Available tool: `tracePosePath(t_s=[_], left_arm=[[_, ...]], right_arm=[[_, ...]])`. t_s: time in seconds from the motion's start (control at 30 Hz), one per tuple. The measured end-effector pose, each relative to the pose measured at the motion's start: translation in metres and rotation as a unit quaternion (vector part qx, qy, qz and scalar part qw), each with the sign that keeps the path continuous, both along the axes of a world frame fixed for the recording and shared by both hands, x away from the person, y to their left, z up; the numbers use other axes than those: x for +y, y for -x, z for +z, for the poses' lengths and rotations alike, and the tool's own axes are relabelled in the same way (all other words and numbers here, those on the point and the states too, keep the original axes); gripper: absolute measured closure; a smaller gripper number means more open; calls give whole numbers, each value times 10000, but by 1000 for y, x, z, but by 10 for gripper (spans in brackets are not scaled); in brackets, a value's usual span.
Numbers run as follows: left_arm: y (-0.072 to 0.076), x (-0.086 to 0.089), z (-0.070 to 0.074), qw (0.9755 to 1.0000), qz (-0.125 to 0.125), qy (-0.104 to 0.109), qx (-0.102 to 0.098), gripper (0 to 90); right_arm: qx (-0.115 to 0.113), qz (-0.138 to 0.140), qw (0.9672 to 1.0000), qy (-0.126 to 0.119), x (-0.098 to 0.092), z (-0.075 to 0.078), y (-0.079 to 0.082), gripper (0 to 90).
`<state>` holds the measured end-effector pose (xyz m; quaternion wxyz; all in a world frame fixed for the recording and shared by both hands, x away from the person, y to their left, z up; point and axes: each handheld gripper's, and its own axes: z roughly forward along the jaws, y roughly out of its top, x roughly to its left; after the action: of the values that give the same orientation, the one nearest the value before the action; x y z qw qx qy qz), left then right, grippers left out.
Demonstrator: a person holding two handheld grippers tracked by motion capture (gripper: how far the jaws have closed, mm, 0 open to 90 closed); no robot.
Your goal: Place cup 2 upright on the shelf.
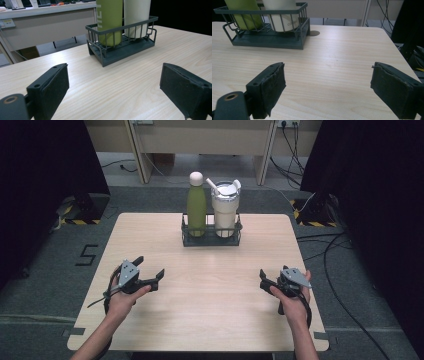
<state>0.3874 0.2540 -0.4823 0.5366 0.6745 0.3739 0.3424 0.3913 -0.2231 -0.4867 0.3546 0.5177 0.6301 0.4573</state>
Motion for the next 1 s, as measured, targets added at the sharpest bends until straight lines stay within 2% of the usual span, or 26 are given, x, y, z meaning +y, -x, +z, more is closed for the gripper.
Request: tracePosePath(t_s=[0.27, 0.37, 0.5, 0.83, 1.0], left_arm=[[8, 5, -10, 9999, 27, -33, 97, 80], [12, 7, -18, 9998, 86, 52, 144, 80], [15, 9, -26, 9997, 152, 8, 205, 80], [20, 11, -31, 9996, 207, 47, 158, 79], [20, 14, -34, 9995, 244, 39, 217, 77]], right_arm=[[7, 23, 10000, 12, 2, 0, 0, 124], [12, 30, 10000, -7, 2, 0, 0, 126], [4, 55, 10000, -4, 2, -1, 0, 126], [2, 143, 9999, 2, 5, -2, 1, 125], [-5, 189, 9998, -51, 7, -1, 1, 118]])
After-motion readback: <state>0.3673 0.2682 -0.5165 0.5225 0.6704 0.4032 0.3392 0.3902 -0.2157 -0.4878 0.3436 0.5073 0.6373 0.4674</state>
